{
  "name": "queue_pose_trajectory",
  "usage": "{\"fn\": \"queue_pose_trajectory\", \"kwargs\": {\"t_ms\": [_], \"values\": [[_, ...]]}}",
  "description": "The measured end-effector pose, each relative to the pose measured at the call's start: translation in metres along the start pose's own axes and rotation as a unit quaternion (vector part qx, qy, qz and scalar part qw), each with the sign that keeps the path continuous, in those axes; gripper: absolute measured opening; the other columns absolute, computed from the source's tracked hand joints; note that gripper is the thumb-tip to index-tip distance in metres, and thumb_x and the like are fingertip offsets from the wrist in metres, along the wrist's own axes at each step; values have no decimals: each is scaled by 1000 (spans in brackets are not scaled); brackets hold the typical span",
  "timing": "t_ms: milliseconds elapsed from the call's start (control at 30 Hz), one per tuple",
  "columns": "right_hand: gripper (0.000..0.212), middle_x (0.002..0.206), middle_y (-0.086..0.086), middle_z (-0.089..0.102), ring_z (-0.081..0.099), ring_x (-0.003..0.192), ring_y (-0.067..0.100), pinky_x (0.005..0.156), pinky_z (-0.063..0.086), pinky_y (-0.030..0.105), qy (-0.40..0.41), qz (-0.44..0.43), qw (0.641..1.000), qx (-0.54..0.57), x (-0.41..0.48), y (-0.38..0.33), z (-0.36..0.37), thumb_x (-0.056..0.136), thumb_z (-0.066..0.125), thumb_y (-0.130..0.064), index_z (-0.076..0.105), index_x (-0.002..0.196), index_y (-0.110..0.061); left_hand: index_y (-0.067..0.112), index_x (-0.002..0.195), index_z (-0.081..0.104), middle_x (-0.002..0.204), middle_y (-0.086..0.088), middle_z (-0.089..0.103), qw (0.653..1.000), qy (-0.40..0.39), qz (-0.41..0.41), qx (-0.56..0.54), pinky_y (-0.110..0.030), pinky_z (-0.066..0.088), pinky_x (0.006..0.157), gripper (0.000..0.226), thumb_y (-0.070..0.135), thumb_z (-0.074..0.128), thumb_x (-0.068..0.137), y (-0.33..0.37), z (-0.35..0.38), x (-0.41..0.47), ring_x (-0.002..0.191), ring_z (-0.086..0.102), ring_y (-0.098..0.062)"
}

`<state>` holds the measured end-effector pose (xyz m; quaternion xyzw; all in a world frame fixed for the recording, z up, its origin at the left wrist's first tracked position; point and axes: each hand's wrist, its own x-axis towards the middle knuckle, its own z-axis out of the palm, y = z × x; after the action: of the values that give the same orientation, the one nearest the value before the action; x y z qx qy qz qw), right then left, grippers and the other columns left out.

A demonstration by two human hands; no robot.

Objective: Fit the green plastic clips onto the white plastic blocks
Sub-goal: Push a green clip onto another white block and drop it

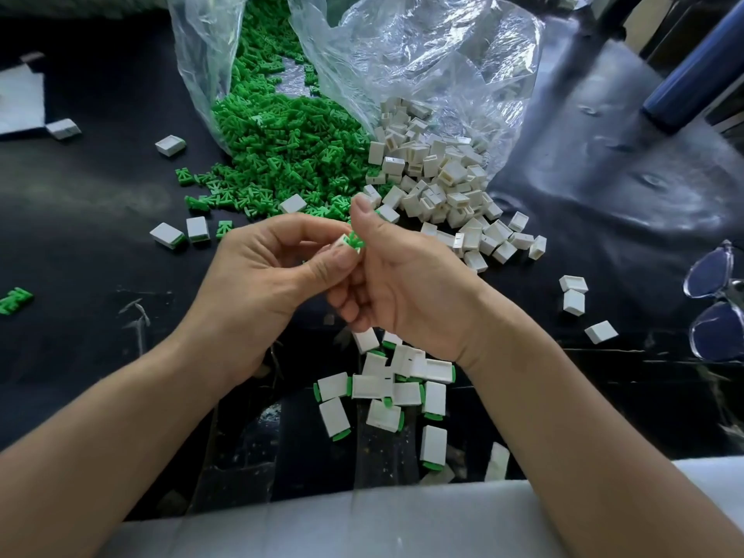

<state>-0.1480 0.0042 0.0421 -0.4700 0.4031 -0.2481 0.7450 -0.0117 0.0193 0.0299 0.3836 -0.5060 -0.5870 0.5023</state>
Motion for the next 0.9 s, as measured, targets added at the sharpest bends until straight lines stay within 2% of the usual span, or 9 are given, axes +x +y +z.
{"fn": "queue_pose_trajectory", "kwargs": {"t_ms": [67, 167, 233, 400, 467, 567, 667, 767, 900], "values": [[64, 58, 1, 45, 41, 51, 11, 48, 36, 20, 11, -5, 1000, -1, 0, 2, 2, 94, 25, -51, 63, 95, 0, 8, 88, 68, 53, -6, 60, 1000, -16, 4, -2, -25, 51, 48, 20, 9, 62, 70, -1, -1, 0, 45, 56, -17], [61, 60, 0, 39, 36, 50, 9, 47, 33, 20, 24, -10, 999, -21, -1, 2, 5, 95, 26, -50, 69, 56, -29, 6, 84, 72, 55, -8, 62, 1000, -15, -4, 2, -27, 52, 49, 18, 11, 64, 69, -3, -3, 0, 48, 58, -20], [62, 60, -2, 37, 35, 50, 9, 48, 32, 20, 32, -6, 999, -29, -2, 2, 6, 95, 27, -49, 64, 49, -28, 8, 78, 74, 56, -9, 63, 1000, -13, -10, -3, -28, 52, 49, 15, 13, 65, 67, -4, -4, 0, 48, 59, -21], [67, 60, -2, 32, 29, 52, 10, 49, 27, 20, 44, -2, 997, -55, -1, 2, 6, 95, 29, -45, 51, 112, 16, 8, 80, 74, 59, -7, 65, 1000, -16, -6, -3, -28, 54, 52, 18, 16, 66, 65, -3, -3, -1, 51, 61, -19], [70, 60, -1, 30, 28, 53, 10, 49, 25, 21, 45, -8, 997, -60, -1, 2, 6, 96, 30, -44, 39, 121, 21, 8, 81, 73, 60, -7, 65, 1000, -18, -3, 0, -27, 53, 52, 19, 16, 66, 65, -3, -3, -1, 52, 61, -18], [60, 60, 0, 37, 33, 54, 11, 51, 28, 23, 40, -14, 998, -47, -1, 2, 5, 96, 29, -46, 58, 95, 7, 9, 79, 74, 56, -8, 62, 1000, -10, -6, -9, -27, 52, 50, 16, 14, 65, 66, -3, -3, 0, 49, 59, -20], [60, 63, 1, 42, 37, 54, 11, 52, 29, 24, 23, -4, 999, -35, -1, 0, 4, 97, 23, -47, 57, 101, 2, 13, 73, 76, 53, -6, 62, 1000, 11, -3, -25, -25, 51, 48, 14, 14, 65, 64, -3, -1, 0, 45, 57, -17], [49, 63, 0, 44, 38, 53, 9, 53, 29, 24, 24, -1, 999, -31, -2, -1, 3, 98, 26, -42, 54, 77, -8, 12, 77, 76, 55, -6, 63, 1000, 8, -6, -19, -24, 50, 49, 12, 12, 69, 67, -1, -2, 0, 47, 58, -17], [45, 60, -1, 44, 38, 52, 9, 51, 28, 22, 38, -8, 998, -44, -3, -2, 1, 96, 28, -42, 49, 69, -13, 14, 78, 77, 61, -5, 68, 1000, -9, -14, -25, -22, 52, 53, 16, 13, 63, 71, 0, -4, 1, 52, 62, -16]]}}
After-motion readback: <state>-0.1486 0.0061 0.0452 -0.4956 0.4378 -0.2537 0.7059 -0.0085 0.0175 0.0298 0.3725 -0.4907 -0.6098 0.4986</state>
